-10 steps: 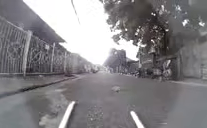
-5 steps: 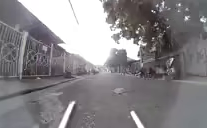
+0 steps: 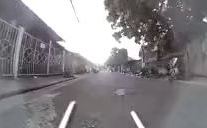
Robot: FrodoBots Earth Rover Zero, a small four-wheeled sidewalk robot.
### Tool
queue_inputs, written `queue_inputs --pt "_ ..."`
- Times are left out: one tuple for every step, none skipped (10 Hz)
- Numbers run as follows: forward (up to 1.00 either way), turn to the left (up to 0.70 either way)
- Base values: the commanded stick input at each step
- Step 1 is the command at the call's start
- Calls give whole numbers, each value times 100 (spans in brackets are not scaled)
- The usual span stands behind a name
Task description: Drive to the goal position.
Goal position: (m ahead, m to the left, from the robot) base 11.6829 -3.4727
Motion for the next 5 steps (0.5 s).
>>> queue_inputs --pt "70 0" --pt "70 0" --pt "70 0" --pt "70 0" --pt "70 0"
